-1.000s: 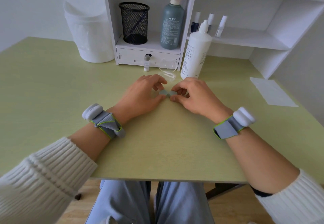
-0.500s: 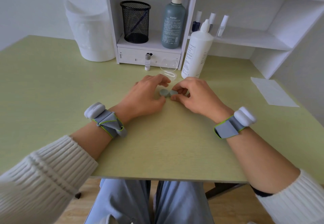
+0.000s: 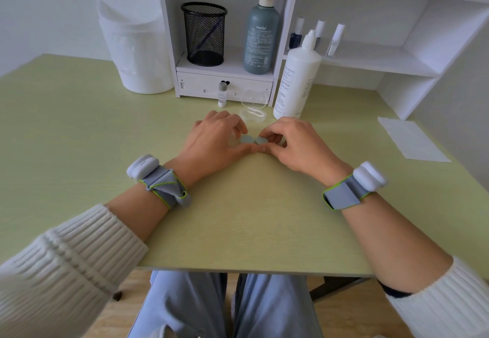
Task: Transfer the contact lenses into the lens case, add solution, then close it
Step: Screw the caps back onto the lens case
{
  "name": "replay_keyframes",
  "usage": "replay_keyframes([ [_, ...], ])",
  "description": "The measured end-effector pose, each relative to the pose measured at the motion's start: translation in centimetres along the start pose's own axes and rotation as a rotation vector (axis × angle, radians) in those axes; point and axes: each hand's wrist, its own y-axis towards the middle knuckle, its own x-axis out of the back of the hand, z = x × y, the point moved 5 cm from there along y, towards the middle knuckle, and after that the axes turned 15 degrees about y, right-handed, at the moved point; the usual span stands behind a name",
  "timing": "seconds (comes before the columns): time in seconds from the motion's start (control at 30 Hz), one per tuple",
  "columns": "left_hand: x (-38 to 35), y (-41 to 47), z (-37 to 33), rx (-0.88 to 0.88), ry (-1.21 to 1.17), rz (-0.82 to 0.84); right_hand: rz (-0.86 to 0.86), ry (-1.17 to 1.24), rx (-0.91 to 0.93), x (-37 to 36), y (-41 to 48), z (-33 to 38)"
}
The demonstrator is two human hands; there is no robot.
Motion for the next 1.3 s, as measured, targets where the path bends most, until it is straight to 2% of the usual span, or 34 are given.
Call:
replay_keyframes([
  [0.73,0.3,0.2,-0.9,-0.154,0.166,-0.011,0.01,0.003,-0.001,0.0,-0.1,0.4],
  [0.93,-0.1,0.2,-0.5,-0.114,0.132,-0.021,0.007,-0.008,-0.014,0.1,-0.1,0.2],
  [1.1,0.5,0.8,0.5,-0.046,-0.017,-0.08,-0.004,-0.019,-0.022,0.3,-0.1,-0.1],
  [1.3,0.1,2.4,0.8,0.005,0.109,-0.065,0.005,-0.015,-0.026,0.2,-0.1,-0.1],
])
